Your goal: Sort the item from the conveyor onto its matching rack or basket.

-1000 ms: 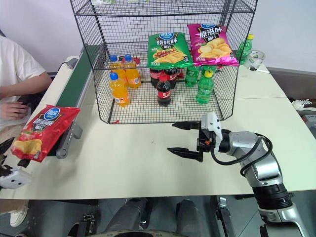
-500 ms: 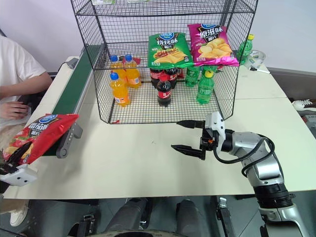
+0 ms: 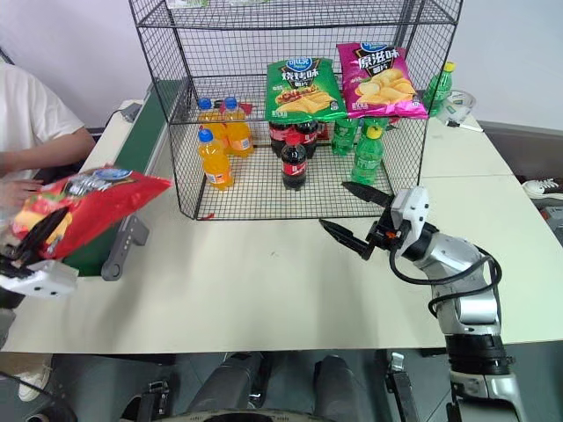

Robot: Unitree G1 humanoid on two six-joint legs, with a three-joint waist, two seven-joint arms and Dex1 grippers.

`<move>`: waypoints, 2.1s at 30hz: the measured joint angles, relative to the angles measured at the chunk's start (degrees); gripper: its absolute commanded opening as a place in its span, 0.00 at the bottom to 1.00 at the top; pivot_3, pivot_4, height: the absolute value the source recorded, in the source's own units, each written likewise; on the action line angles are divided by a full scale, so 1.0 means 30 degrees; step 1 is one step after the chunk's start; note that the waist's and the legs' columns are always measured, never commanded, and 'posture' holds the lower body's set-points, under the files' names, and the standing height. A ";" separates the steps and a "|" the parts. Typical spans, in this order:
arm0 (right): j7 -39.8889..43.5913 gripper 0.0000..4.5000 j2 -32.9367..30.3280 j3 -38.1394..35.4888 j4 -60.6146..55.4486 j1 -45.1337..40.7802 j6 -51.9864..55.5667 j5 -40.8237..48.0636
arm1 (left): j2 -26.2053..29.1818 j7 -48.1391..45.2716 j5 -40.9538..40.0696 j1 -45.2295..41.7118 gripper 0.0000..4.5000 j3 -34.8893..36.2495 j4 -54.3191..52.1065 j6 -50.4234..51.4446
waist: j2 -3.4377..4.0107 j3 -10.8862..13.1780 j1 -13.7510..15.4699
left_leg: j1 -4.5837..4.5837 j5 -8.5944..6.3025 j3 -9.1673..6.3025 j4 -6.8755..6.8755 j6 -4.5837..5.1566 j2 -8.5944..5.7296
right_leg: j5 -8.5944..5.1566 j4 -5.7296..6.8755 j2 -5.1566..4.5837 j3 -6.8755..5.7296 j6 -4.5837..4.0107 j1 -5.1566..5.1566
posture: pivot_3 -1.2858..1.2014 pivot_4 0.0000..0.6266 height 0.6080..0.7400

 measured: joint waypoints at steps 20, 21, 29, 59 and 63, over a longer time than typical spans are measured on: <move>-0.7656 1.00 0.3569 0.1614 -0.2816 0.0315 -0.2586 -0.4849 | -0.5987 -0.1771 0.3902 -1.3580 0.00 -0.6939 0.1868 0.5846 | 0.0017 -0.0005 -0.0120 | 0.0055 0.0058 0.0006 -0.0007 -0.0063 -0.0013 | -0.0001 0.0123 0.0081 0.0022 0.0004 0.0046 | 0.52 0.24 1.00; -0.7793 1.00 0.3615 0.1803 -0.2800 0.0278 -0.2583 -0.4985 | -0.6047 -0.1316 0.4522 -1.4413 0.00 -0.7635 0.2995 0.5838 | 0.0017 -0.0004 -0.0147 | 0.0054 0.0068 0.0005 -0.0008 -0.0077 -0.0014 | -0.0002 0.0132 0.0083 0.0025 0.0004 0.0044 | 0.52 0.24 1.00; -0.7970 1.00 0.3607 0.2841 -0.2831 -0.0352 -0.2455 -0.5395 | -0.7628 0.2314 0.6035 -1.9816 0.00 -1.0283 1.1948 0.6170 | 0.0000 0.0003 -0.0081 | 0.0051 0.0076 -0.0010 0.0006 -0.0084 -0.0021 | -0.0001 0.0136 0.0096 0.0016 0.0010 0.0051 | 0.52 0.24 1.00; -0.9376 1.00 0.3993 0.3864 -0.3551 -0.1070 -0.0925 -0.6075 | -1.1472 0.2883 0.1563 -2.7538 0.00 -1.1292 2.4280 0.6518 | -0.0028 0.0006 -0.0065 | 0.0004 0.0089 -0.0020 0.0048 -0.0092 -0.0042 | 0.0002 0.0161 0.0085 0.0004 0.0028 0.0033 | 0.52 0.24 1.00; -0.9352 1.00 0.4002 0.3893 -0.3544 -0.1070 -0.0926 -0.6075 | -1.1650 0.2032 0.0123 -2.7540 0.00 -1.0479 2.4279 0.5858 | -0.0030 0.0007 -0.0083 | -0.0007 0.0093 -0.0021 0.0048 -0.0098 -0.0042 | 0.0002 0.0161 0.0085 0.0004 0.0027 0.0024 | 0.52 0.24 1.00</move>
